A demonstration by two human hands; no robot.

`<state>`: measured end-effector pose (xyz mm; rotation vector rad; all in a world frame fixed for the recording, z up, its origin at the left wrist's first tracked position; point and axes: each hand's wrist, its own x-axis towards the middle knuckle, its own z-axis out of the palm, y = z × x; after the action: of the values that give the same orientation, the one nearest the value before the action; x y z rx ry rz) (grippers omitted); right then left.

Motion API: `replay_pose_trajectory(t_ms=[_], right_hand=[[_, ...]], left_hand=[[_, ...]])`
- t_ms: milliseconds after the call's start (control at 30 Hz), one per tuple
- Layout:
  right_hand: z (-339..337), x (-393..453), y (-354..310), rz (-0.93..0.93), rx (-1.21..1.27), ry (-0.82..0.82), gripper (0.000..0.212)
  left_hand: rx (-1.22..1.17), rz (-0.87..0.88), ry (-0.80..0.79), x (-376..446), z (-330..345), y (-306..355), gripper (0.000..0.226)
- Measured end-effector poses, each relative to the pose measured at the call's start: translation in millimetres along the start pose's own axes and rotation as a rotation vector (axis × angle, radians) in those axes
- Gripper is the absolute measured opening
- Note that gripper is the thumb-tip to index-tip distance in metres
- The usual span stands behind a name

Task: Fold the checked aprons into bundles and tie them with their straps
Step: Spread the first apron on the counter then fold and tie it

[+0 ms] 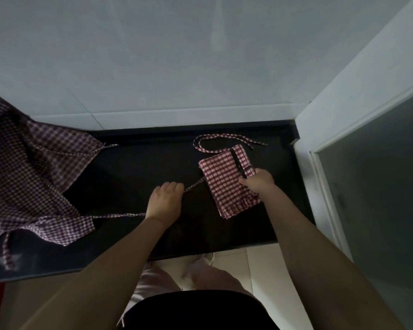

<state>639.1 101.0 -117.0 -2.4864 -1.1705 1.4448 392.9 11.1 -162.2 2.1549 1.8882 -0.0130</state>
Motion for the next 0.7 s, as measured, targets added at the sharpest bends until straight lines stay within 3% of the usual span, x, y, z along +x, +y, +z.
replay_pose_trajectory(t_ms=[100, 167, 233, 333, 400, 433, 533, 700], right_hand=[[0, 1, -1, -0.065, 0.005, 0.031, 0.021], [0, 0, -4, -0.130, -0.035, 0.013, 0.018], [0, -2, -11, -0.180, -0.123, -0.034, 0.016], [10, -7, -22, -0.228, -0.260, -0.113, 0.012], [18, -7, -25, -0.264, -0.349, -0.139, 0.010], [20, -8, -26, -0.279, -0.382, -0.147, 0.008], [18, -13, -26, -0.273, -0.362, -0.179, 0.014], [8, -20, -23, -0.110, -0.350, -0.344, 0.051]], left_hand=[[0.003, -0.540, -0.016, 5, -19, -21, 0.019], [-0.029, -0.821, 0.078, 7, -30, -34, 0.032], [-0.069, -0.710, 0.209, 13, -39, -32, 0.036], [-0.167, -0.157, 0.326, 24, -52, 8, 0.014], [-0.174, 0.148, 0.161, 27, -56, 41, 0.009], [-0.147, 0.222, 0.031, 28, -52, 51, 0.013], [-0.108, 0.111, -0.152, 33, -32, 52, 0.029], [-0.217, 0.010, -0.096, 28, -24, 40, 0.019]])
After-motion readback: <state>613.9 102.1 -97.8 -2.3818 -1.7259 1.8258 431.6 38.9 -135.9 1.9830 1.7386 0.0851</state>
